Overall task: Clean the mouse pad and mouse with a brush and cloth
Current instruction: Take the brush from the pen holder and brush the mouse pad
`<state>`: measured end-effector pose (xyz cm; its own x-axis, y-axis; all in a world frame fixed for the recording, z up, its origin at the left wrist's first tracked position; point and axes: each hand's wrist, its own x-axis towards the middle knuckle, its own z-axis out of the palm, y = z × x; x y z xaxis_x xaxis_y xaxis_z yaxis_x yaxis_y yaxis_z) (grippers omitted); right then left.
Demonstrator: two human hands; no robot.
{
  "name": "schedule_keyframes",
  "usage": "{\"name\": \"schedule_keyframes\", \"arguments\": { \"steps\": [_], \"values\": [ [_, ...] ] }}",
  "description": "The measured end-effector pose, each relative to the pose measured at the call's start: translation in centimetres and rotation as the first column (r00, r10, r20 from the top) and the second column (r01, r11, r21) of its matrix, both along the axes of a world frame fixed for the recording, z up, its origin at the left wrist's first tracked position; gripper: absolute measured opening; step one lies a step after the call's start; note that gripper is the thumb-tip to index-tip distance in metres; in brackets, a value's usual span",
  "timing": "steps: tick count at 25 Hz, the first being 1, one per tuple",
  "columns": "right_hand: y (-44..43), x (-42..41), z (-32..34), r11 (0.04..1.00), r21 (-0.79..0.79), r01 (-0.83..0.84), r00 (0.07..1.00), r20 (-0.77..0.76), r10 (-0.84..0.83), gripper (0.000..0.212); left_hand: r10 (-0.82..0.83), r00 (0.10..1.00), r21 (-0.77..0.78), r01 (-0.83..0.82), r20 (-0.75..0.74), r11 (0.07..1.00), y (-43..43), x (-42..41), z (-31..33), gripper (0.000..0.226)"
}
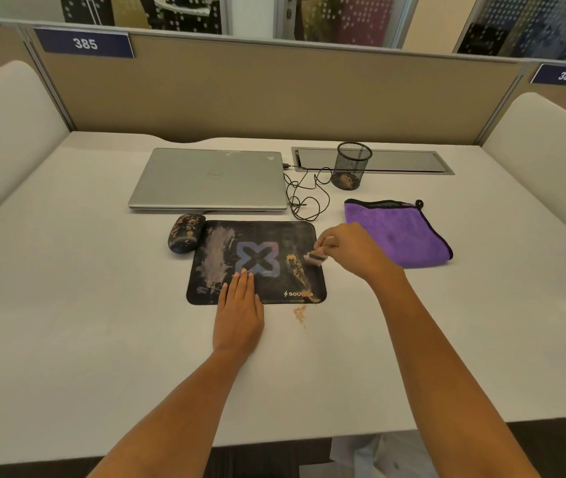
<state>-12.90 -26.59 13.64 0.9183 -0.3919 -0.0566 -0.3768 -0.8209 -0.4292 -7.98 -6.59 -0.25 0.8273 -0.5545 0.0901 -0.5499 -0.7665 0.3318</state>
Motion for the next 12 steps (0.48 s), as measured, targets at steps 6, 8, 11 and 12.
{"name": "schedule_keyframes", "arguments": {
  "steps": [6,8,11,12],
  "values": [
    [1.2,-1.4,-0.6,0.987,-0.056,-0.149,0.97,-0.201,0.135,0.022,0.002,1.0,0.006,-0.002,0.008,1.0,0.0,0.0,0.0,0.064],
    [1.5,-2.4,-0.1,0.986,-0.021,-0.166,0.971,-0.176,0.16,0.021,0.003,1.0,0.008,-0.003,0.004,1.0,-0.1,0.0,0.0,0.063],
    [2.2,-3.1,0.5,0.999,-0.016,-0.044,0.995,-0.09,0.042,0.025,0.002,1.0,0.002,-0.002,0.006,1.0,-0.1,0.0,0.0,0.063],
    [2.4,-3.4,0.5,0.999,-0.021,-0.04,0.995,-0.092,0.038,0.026,0.002,1.0,0.002,-0.002,0.006,1.0,-0.1,0.0,0.0,0.063]
  ]
}}
